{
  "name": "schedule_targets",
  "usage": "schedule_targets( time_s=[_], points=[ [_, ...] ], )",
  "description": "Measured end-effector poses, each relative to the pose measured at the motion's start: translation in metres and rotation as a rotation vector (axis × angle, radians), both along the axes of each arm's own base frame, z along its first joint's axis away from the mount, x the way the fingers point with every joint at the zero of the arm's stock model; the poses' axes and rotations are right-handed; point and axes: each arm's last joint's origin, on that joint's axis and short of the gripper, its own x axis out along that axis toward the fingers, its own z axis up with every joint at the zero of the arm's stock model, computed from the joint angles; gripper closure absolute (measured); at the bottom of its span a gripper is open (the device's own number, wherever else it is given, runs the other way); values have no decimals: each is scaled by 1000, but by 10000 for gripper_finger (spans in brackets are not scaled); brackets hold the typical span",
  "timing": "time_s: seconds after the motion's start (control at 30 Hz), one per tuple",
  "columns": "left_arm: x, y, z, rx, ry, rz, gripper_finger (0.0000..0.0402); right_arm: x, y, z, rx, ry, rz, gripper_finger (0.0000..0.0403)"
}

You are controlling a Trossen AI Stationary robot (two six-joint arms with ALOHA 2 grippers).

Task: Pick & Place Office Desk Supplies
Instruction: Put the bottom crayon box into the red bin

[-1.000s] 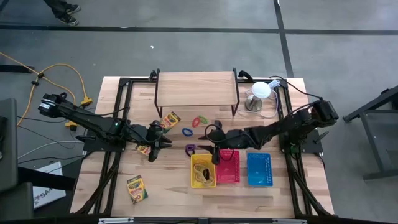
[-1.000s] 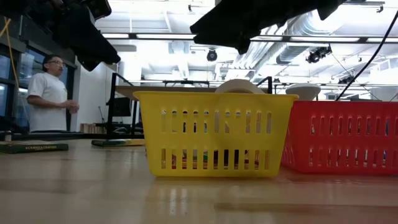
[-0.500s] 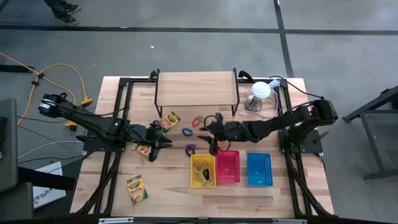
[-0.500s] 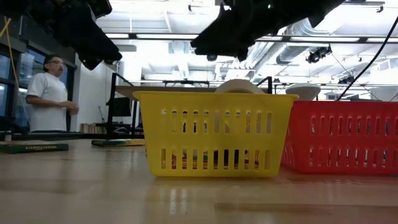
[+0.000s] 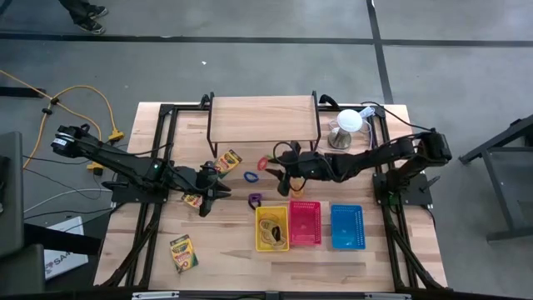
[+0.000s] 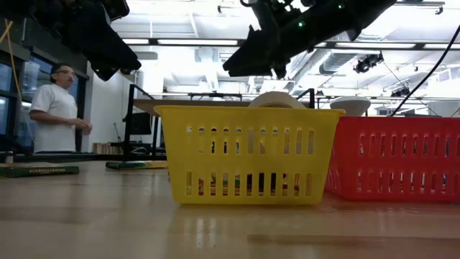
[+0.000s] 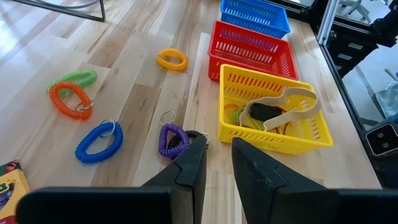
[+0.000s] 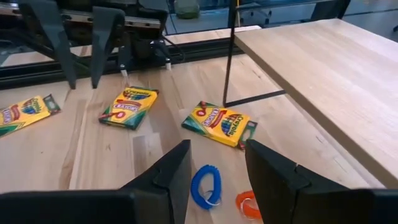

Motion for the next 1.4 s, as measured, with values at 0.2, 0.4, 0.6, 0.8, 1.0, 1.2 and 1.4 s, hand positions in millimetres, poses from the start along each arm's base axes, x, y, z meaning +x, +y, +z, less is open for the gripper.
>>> schedule_targets(
  time_s=[0.2,0.4,0.6,0.8,1.0,1.2,1.4],
  points=[
    [0,0,0,0,0,0,328,0,0,0,-33,9,14,263],
    [0,0,0,0,0,-1,328,0,1,0,-44,12,18,263],
    [0,0,0,0,0,0,328,0,1,0,-44,12,18,263],
    [0,0,0,0,0,0,328,0,1,0,-44,12,18,263],
    [0,0,0,0,0,0,328,0,1,0,-44,12,18,263],
    [0,0,0,-1,-3,0,328,0,1,0,-44,12,18,263],
    [1,-1,2,-15,-19,-18,328,0,1,0,-44,12,18,263]
  ],
)
